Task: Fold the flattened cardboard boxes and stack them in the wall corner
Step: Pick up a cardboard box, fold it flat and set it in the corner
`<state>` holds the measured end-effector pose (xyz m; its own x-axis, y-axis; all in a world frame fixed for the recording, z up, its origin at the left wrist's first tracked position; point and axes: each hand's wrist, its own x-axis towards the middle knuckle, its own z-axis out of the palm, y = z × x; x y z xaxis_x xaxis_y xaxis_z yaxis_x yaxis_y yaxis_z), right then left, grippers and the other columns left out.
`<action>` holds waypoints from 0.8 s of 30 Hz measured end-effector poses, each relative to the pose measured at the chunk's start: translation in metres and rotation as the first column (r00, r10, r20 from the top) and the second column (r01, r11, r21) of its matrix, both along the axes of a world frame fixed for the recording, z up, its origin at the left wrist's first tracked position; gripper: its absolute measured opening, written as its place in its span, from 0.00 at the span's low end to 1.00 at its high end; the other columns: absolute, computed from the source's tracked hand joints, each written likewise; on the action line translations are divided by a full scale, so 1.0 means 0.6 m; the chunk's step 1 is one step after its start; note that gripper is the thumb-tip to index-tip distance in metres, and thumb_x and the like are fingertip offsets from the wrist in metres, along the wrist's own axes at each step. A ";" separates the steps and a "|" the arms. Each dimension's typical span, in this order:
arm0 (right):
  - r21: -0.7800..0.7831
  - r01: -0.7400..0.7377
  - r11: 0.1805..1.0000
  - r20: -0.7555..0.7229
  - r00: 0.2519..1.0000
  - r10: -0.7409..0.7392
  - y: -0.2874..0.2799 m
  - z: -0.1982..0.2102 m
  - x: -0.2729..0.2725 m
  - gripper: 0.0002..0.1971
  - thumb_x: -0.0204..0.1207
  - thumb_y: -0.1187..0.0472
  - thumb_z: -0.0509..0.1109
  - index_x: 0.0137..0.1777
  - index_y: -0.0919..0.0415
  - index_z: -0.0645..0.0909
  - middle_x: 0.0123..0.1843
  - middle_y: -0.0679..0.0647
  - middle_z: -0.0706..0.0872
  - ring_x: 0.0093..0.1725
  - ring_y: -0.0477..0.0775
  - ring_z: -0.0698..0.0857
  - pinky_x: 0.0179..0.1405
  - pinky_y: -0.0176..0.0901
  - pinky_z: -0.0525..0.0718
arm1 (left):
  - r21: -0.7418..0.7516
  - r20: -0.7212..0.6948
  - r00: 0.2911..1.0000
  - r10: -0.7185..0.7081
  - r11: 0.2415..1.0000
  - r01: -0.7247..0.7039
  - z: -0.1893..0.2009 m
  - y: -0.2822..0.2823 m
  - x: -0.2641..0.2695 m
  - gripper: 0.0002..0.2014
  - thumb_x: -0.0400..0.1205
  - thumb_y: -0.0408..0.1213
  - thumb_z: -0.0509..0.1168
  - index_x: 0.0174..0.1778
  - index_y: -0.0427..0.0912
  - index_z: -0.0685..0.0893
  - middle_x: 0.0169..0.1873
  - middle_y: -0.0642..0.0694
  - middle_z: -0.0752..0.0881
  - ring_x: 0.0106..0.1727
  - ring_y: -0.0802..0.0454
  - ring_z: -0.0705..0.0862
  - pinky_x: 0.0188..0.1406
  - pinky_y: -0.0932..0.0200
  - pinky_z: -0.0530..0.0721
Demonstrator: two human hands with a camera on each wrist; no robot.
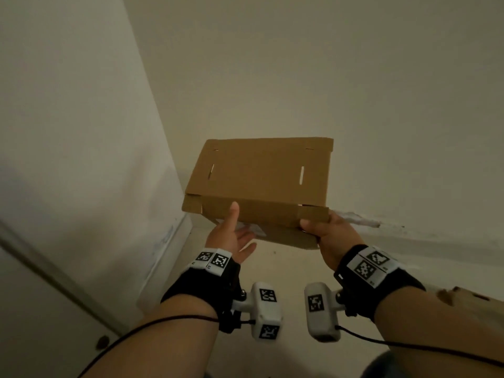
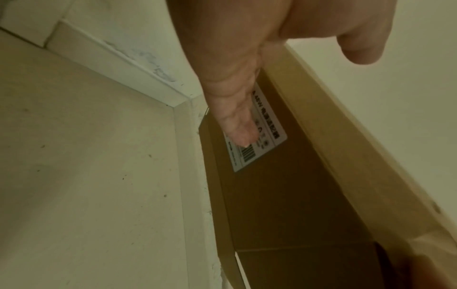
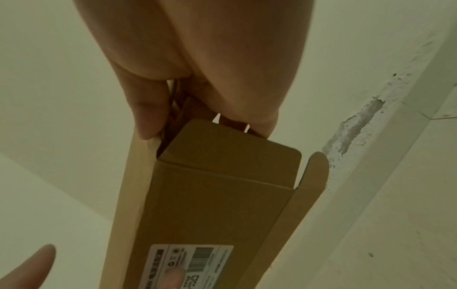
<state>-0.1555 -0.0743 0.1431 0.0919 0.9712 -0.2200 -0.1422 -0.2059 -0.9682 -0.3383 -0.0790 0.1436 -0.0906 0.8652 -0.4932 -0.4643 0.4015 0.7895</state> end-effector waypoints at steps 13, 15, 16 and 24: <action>-0.119 -0.378 0.918 0.195 0.898 0.395 0.028 -0.057 -0.065 0.18 0.71 0.78 0.67 0.46 0.53 0.81 0.43 0.54 0.87 0.43 0.54 0.83 0.42 0.41 0.81 | -0.103 0.214 0.966 0.143 0.987 -0.123 -0.057 0.052 -0.038 0.46 0.60 0.54 0.76 0.73 0.47 0.66 0.71 0.38 0.77 0.70 0.34 0.75 0.65 0.29 0.75; -0.133 -0.403 0.906 0.224 0.878 0.423 0.030 -0.059 -0.068 0.18 0.71 0.78 0.67 0.45 0.52 0.81 0.42 0.53 0.87 0.42 0.52 0.83 0.42 0.40 0.81 | -0.082 0.259 0.957 0.129 0.990 -0.111 -0.055 0.054 -0.041 0.53 0.50 0.54 0.79 0.73 0.49 0.67 0.69 0.38 0.80 0.67 0.33 0.77 0.60 0.26 0.78; -0.144 -0.418 0.897 0.238 0.865 0.442 0.031 -0.063 -0.070 0.17 0.71 0.77 0.67 0.45 0.51 0.81 0.42 0.53 0.87 0.42 0.51 0.83 0.43 0.40 0.81 | -0.087 0.265 0.954 0.137 0.989 -0.118 -0.055 0.057 -0.042 0.57 0.45 0.53 0.82 0.73 0.50 0.67 0.67 0.38 0.80 0.66 0.33 0.78 0.57 0.25 0.79; -0.172 -0.521 0.836 0.115 0.832 0.543 0.033 -0.077 -0.090 0.15 0.69 0.75 0.71 0.48 0.55 0.81 0.40 0.52 0.89 0.38 0.48 0.88 0.33 0.35 0.86 | -0.136 0.211 0.974 0.084 0.989 -0.056 -0.055 0.048 -0.033 0.58 0.42 0.54 0.81 0.72 0.49 0.69 0.63 0.38 0.84 0.58 0.34 0.83 0.43 0.32 0.86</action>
